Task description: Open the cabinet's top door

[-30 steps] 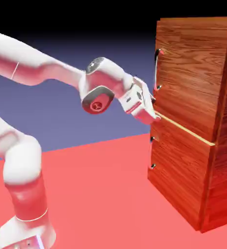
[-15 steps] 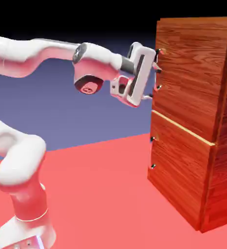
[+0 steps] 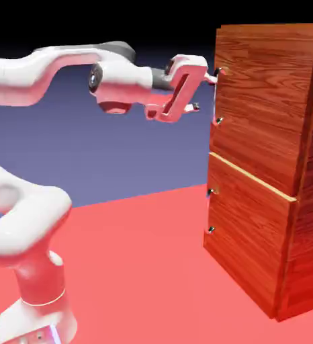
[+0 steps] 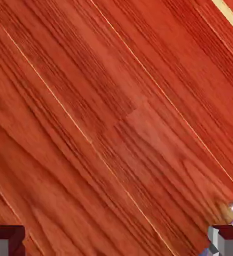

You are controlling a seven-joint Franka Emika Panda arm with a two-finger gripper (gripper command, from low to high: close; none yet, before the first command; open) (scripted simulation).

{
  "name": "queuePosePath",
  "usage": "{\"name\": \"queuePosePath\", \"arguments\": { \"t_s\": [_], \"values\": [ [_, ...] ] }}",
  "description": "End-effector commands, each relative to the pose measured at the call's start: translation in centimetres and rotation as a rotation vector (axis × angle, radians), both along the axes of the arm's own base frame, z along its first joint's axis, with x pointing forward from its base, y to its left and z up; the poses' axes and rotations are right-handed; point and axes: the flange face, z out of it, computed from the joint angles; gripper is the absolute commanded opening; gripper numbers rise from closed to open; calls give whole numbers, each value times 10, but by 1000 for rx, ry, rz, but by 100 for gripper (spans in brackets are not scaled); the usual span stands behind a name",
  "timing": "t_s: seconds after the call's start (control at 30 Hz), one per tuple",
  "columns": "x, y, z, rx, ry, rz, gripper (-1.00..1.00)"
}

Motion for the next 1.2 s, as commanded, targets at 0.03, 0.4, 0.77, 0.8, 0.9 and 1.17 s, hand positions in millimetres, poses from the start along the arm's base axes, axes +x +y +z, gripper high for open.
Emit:
{"name": "queuePosePath", "arguments": {
  "t_s": [0.03, 0.4, 0.77, 0.8, 0.9, 1.17],
  "values": [
    [2, 9, -3, 104, -30, -14, 0],
    [26, 58, -35, 675, -169, -51, 0],
    [73, 59, -43, 761, -175, -29, -100],
    [65, 55, -43, 763, -165, -4, -100],
    [41, 43, -43, 769, -134, 73, -100],
    [-20, -1, -43, 782, -49, 281, -100]
  ]
}}
